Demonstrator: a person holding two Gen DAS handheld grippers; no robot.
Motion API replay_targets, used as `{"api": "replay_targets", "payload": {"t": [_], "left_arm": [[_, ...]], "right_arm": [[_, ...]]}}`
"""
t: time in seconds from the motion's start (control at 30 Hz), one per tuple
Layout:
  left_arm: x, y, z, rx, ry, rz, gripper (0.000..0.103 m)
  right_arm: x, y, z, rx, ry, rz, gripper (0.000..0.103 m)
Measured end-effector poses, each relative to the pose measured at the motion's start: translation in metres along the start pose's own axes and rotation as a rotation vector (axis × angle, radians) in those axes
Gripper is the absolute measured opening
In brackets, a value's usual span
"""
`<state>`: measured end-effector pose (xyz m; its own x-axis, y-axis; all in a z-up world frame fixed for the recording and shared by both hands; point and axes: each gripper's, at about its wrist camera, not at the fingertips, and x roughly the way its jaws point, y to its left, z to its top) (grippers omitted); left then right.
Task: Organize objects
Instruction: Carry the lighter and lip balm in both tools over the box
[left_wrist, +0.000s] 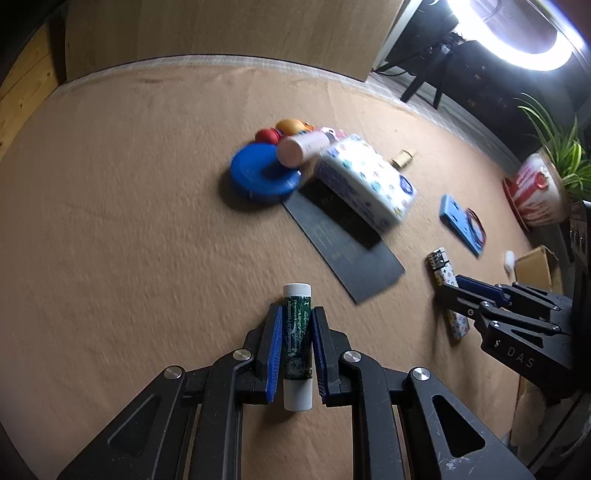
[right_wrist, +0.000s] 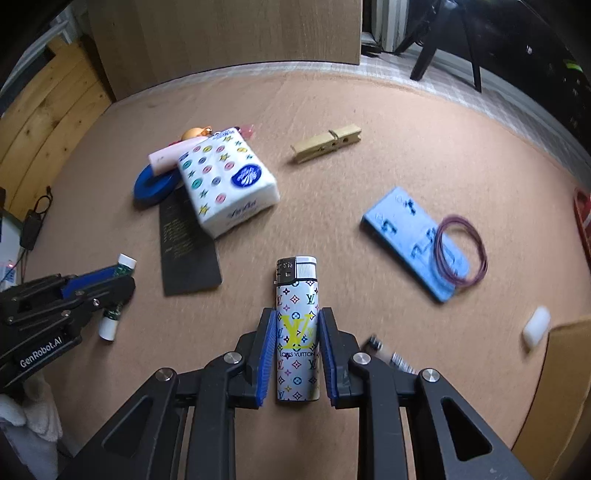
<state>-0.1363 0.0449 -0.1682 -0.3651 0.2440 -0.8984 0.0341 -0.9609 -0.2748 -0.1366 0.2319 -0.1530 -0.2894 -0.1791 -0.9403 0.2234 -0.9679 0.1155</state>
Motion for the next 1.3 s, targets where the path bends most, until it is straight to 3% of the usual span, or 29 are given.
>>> {"api": "replay_targets", "payload": {"t": [0.3,0.63,1.0,1.3], "left_arm": [[-0.009,-0.020,-0.024,0.038,0.011,-0.057,0.016],[-0.023,-0.075,-0.027,0.125,-0.003,-0.131,0.016],[-0.041,-0.167,-0.028,0.278,-0.020,-0.248,0.016],[-0.042,-0.253,-0.039,0.407,-0.009,-0.345,0.016]], "right_arm": [[-0.030,-0.018,-0.037,0.113,-0.036,0.054,0.021],[-0.094,-0.052,-0.070,0.208,-0.136,0.053,0.021],[-0.161,-0.114,-0.118,0.325,-0.230,-0.051,0.021],[-0.193,-0.168,-0.163,0.453,-0.264,-0.142,0.021]]}}
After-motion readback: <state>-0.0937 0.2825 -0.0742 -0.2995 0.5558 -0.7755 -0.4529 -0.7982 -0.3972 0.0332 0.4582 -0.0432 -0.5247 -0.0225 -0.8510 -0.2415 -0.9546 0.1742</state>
